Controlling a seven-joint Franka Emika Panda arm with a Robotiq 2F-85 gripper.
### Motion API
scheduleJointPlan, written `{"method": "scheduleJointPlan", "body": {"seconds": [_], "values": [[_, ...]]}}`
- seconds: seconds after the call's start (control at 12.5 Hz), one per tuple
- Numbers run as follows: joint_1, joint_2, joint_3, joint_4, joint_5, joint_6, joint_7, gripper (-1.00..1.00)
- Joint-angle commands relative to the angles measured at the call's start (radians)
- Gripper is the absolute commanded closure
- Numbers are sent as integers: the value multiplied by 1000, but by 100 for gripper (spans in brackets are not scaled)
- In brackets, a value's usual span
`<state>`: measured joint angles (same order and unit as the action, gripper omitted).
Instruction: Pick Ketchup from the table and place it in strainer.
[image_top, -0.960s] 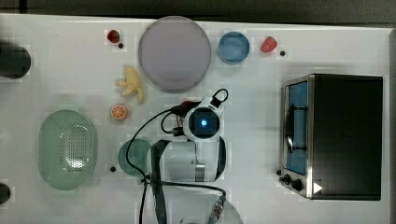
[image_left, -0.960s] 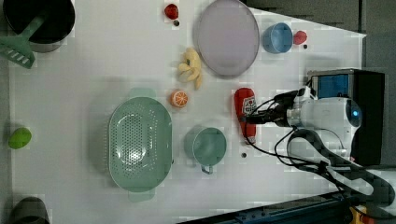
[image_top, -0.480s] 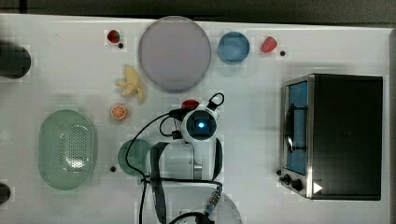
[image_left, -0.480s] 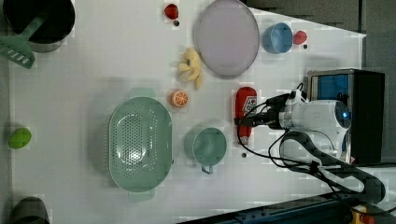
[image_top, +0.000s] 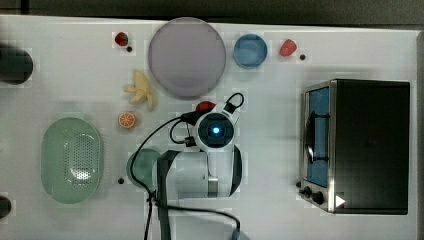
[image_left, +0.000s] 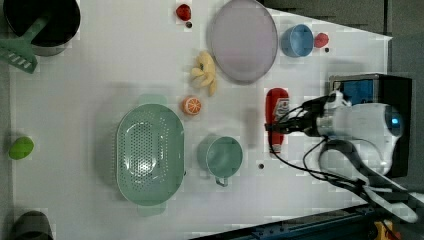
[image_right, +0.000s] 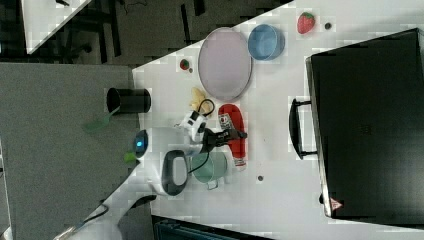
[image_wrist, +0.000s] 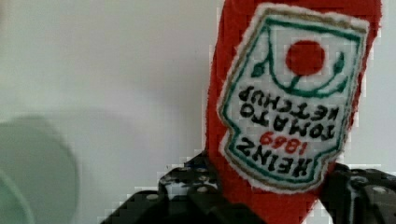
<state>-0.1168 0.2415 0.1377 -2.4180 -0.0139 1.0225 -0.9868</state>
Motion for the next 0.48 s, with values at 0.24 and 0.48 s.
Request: {"method": "scheduleJointPlan", "body": {"seconds": [0.24,0.48], "values": [[0,-288,61,60,7,-276,41,-21],[13,-386,147,100,7,-446,183,-21]]}}
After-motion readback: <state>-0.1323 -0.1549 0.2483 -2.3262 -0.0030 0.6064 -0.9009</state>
